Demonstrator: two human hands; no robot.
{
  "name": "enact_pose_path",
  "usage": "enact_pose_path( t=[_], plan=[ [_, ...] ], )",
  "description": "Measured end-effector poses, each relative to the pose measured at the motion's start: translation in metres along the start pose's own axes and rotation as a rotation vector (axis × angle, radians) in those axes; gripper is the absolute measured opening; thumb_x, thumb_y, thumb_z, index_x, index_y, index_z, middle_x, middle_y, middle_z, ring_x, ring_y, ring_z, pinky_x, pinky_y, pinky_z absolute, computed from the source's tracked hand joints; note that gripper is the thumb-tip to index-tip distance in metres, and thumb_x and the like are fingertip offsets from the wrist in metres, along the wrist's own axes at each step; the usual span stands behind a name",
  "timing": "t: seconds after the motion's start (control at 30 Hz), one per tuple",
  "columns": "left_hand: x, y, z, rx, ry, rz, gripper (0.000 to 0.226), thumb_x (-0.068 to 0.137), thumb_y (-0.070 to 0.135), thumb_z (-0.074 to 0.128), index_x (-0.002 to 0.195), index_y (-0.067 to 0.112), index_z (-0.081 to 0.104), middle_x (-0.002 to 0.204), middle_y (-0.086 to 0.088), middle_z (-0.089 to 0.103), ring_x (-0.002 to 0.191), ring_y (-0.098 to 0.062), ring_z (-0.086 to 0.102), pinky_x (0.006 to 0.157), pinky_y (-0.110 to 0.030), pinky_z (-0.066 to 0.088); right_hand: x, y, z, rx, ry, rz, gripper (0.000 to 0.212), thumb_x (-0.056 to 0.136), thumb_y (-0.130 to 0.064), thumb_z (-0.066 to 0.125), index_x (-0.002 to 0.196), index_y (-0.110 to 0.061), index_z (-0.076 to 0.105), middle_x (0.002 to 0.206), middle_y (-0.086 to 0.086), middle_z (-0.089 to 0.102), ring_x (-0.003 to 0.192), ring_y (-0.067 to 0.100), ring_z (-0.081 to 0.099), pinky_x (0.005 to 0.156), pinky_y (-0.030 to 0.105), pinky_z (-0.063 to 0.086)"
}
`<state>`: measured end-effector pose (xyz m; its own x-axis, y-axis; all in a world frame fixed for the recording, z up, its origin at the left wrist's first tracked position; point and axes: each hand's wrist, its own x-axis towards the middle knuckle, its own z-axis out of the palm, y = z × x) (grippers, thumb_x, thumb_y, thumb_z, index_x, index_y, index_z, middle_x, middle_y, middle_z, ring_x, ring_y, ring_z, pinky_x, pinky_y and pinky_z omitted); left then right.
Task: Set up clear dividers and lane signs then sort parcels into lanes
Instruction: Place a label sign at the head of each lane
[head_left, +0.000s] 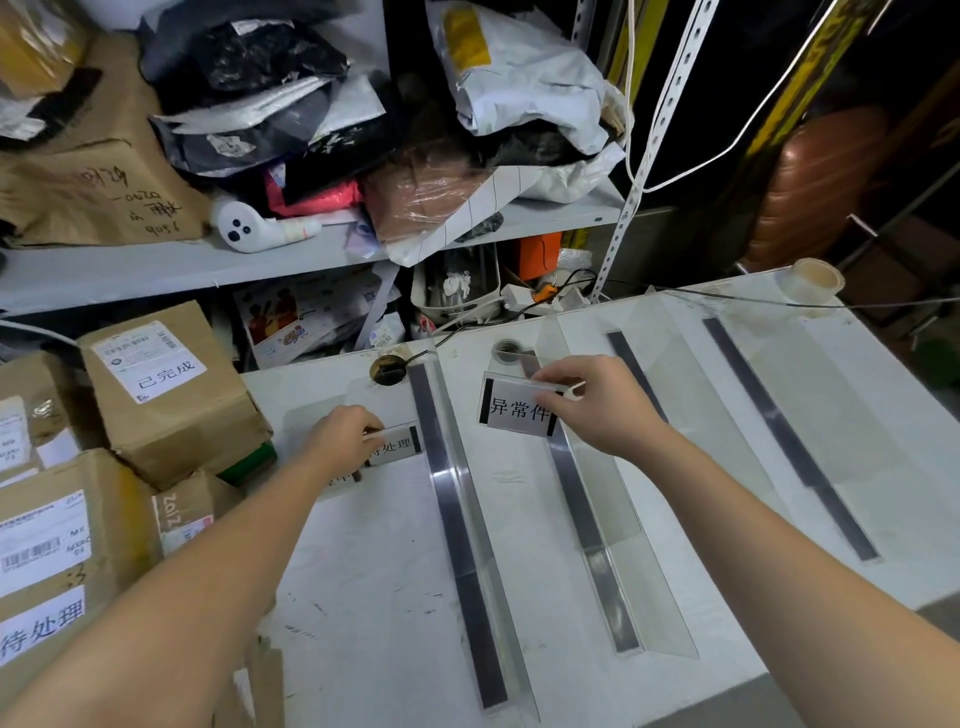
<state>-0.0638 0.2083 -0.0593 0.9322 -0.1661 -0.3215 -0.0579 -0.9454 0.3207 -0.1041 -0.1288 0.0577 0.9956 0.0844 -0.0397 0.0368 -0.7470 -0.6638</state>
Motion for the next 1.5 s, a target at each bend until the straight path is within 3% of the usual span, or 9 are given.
enact_pose_path(
  t=[0.17,0.37,0.6,0.73,0.9,1.1,1.27,1.4,1.5],
  plan=[
    [-0.010,0.011,-0.023,-0.102,0.056,0.024,0.048,0.089,0.034,0.076,0.132,0.015,0.065,0.123,-0.002,0.068,0.113,-0.017,0.062,0.097,-0.033,0.051,-0.007,0.008,-0.012,-0.056,-0.026,-0.030,0.019,0.090,-0.020,0.073,0.108,-0.022,0.079,0.105,-0.011,0.076,0.098,0.008,0.066,0.075,0.010,0.044],
    [-0.023,0.038,-0.069,-0.025,0.109,0.072,0.047,0.090,0.043,0.073,0.129,0.018,0.066,0.124,0.001,0.067,0.116,-0.018,0.061,0.097,-0.038,0.051,-0.013,0.009,-0.033,-0.075,-0.042,-0.042,0.017,0.092,-0.018,0.071,0.106,-0.022,0.079,0.102,-0.008,0.076,0.093,0.007,0.064,0.072,0.011,0.044],
    [-0.036,0.091,-0.097,0.212,0.191,0.014,0.046,0.093,0.056,0.059,0.118,0.020,0.070,0.119,0.000,0.071,0.111,-0.024,0.063,0.087,-0.041,0.055,-0.017,0.035,-0.070,-0.095,-0.018,-0.051,0.019,0.092,-0.018,0.071,0.109,-0.020,0.079,0.107,-0.004,0.076,0.096,0.012,0.065,0.089,0.037,0.056],
    [-0.038,0.143,-0.090,0.296,0.238,-0.036,0.048,0.096,0.057,0.053,0.126,0.022,0.065,0.121,-0.004,0.069,0.111,-0.028,0.063,0.082,-0.039,0.055,-0.017,0.070,-0.100,-0.104,-0.013,-0.090,0.021,0.092,-0.018,0.071,0.112,-0.014,0.078,0.110,0.000,0.076,0.083,0.005,0.059,0.082,0.027,0.050],
    [-0.029,0.218,-0.071,0.352,0.262,-0.130,0.049,0.097,0.056,0.050,0.131,0.023,0.062,0.127,-0.006,0.067,0.115,-0.030,0.062,0.086,-0.040,0.048,-0.007,0.128,-0.154,-0.062,-0.020,-0.123,0.022,0.090,-0.022,0.075,0.111,-0.017,0.078,0.113,-0.003,0.076,0.100,0.014,0.066,0.093,0.035,0.054],
    [-0.014,0.295,-0.048,0.394,0.318,-0.238,0.056,0.095,0.060,0.048,0.131,0.019,0.061,0.120,-0.012,0.066,0.112,-0.034,0.062,0.085,-0.042,0.050,0.009,0.199,-0.219,-0.037,-0.032,-0.149,0.014,0.088,-0.018,0.075,0.101,-0.019,0.079,0.099,-0.005,0.076,0.094,0.013,0.066,0.091,0.042,0.055],
    [0.002,0.338,-0.037,0.412,0.303,-0.244,0.061,0.096,0.063,0.043,0.132,0.016,0.058,0.122,-0.012,0.066,0.112,-0.036,0.061,0.083,-0.042,0.049,0.022,0.248,-0.253,-0.072,-0.036,-0.117,0.021,0.090,-0.018,0.074,0.109,-0.014,0.078,0.109,-0.002,0.075,0.100,0.015,0.065,0.093,0.037,0.054],
    [0.016,0.358,-0.029,0.385,0.305,-0.258,0.060,0.097,0.062,0.044,0.127,0.013,0.059,0.116,-0.017,0.065,0.108,-0.037,0.061,0.083,-0.043,0.051,0.036,0.278,-0.260,-0.113,-0.071,-0.095,0.015,0.091,-0.013,0.070,0.103,-0.013,0.079,0.104,-0.001,0.075,0.097,0.017,0.064,0.080,0.029,0.049],
    [0.023,0.364,-0.022,0.368,0.306,-0.265,0.057,0.098,0.059,0.044,0.128,0.013,0.059,0.118,-0.017,0.066,0.108,-0.037,0.061,0.079,-0.042,0.048,0.051,0.302,-0.247,-0.108,-0.119,-0.066,0.015,0.089,-0.012,0.071,0.101,-0.013,0.080,0.106,0.001,0.076,0.100,0.020,0.067,0.086,0.034,0.054]
  ],
)
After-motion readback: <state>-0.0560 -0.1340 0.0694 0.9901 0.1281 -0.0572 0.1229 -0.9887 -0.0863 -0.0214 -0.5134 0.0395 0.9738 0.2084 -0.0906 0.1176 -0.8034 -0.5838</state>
